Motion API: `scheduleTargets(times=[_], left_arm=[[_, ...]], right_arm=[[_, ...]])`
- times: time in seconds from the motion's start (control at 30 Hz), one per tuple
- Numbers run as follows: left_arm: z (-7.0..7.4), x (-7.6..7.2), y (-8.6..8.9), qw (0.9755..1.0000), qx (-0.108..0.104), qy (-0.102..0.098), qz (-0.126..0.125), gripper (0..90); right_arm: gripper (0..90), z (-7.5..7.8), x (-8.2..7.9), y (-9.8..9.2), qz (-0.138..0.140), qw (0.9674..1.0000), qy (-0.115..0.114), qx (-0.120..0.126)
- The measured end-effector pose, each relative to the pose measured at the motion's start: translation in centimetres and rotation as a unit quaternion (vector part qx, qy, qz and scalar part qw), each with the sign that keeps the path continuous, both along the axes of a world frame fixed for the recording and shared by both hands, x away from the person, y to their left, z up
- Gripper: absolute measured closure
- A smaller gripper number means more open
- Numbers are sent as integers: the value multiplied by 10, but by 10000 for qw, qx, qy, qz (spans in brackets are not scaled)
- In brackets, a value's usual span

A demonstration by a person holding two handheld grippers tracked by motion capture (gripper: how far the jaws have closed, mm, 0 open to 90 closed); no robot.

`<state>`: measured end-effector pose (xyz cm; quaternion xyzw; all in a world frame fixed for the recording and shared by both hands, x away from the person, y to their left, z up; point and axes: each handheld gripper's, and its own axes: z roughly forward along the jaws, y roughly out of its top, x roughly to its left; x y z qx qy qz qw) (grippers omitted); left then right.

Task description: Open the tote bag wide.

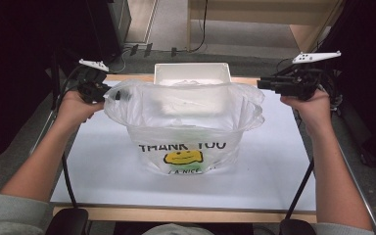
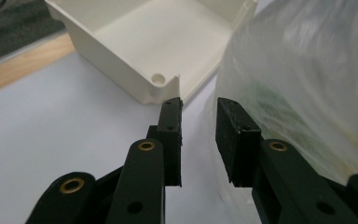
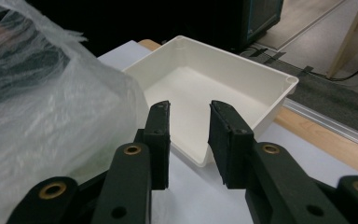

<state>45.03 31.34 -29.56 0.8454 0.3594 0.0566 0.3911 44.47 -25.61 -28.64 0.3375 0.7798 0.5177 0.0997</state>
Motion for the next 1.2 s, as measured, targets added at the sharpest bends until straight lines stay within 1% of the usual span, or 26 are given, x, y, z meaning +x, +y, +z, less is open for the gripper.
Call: scheduleTargets(times=[0.03, 0.07, 0.1, 0.13, 0.17, 0.2, 0.23, 0.27, 0.3, 0.37, 0.4, 0.47, 0.5, 0.53, 0.67, 0.7, 0.73, 0.8, 0.83, 0.87, 0.93, 0.97, 1.07, 1.1, 1.13, 1.2], left_arm=[[5, 2, 1, 10000, -9, -31, -11, 732], [18, 5, 1, 10000, -68, -43, -38, 771], [18, 5, 1, 10000, -68, -43, -38, 775], [27, 5, 0, 9999, -91, -74, -58, 780], [33, 5, -2, 9999, -58, -129, -21, 780], [40, 4, -4, 9999, -49, -159, -40, 805], [48, 3, -6, 9996, -53, -284, -76, 816], [53, 2, -7, 9993, -87, -339, -101, 836], [61, 2, -10, 9990, -207, -340, -206, 848], [70, 1, -14, 9989, -251, -320, -249, 861], [76, 0, -17, 9986, -253, -353, -309, 866], [89, -5, -23, 9974, -294, -520, -400, 875], [95, -7, -28, 9969, -287, -589, -442, 879], [100, -8, -31, 9966, -276, -638, -445, 870], [112, -11, -48, 9956, -321, -628, -620, 874], [114, -12, -55, 9950, -304, -626, -719, 880], [116, -13, -61, 9950, -256, -652, -711, 896], [120, -14, -74, 9950, -235, -588, -778, 900], [121, -15, -80, 9947, -240, -579, -817, 900], [123, -16, -86, 9943, -262, -539, -878, 900], [126, -17, -99, 9936, -260, -574, -937, 900], [128, -16, -106, 9939, -257, -533, -932, 900], [139, -10, -129, 9926, -217, -601, -1035, 900], [141, -10, -134, 9918, -261, -645, -1075, 900], [142, -10, -140, 9904, -351, -688, -1149, 900], [137, -11, -148, 9901, -414, -595, -1204, 900]], right_arm=[[730, 6, 2, 0, 19, 10000, -14, 26], [776, 15, 3, 2, 31, 10000, -91, -3], [776, 15, 3, 2, 31, 10000, -91, -3], [791, 28, 4, 7, 65, 9999, -122, 22], [791, 28, 4, 7, 65, 9999, -122, 22], [813, 32, 3, 10, 59, 9999, -107, 25], [819, 37, 3, 14, 61, 10000, -68, 3], [835, 42, 4, 20, 75, 10000, -4, -19], [845, 45, 3, 24, 112, 9999, 25, -41], [869, 53, 3, 36, 255, 9997, -11, -38], [873, 55, 2, 39, 303, 9995, -43, -29], [888, 61, 0, 49, 446, 9988, -185, -33], [900, 64, -2, 55, 512, 9983, -262, 9], [900, 67, -3, 60, 639, 9975, -282, 57], [900, 75, -6, 82, 841, 9959, -312, -79], [900, 77, -7, 87, 883, 9956, -303, -122], [900, 79, -7, 94, 966, 9945, -357, -182], [896, 82, -9, 105, 1090, 9931, -374, -198], [896, 84, -9, 111, 1163, 9925, -325, -208], [895, 85, -10, 117, 1157, 9925, -298, -255], [895, 86, -10, 127, 1202, 9921, -231, -257], [895, 86, -10, 135, 1227, 9918, -240, -270], [900, 86, -9, 153, 1320, 9907, -195, -259], [900, 85, -7, 161, 1358, 9902, -164, -266], [900, 85, -6, 164, 1377, 9900, -187, -260], [900, 81, -7, 172, 1441, 9893, -136, -202]])
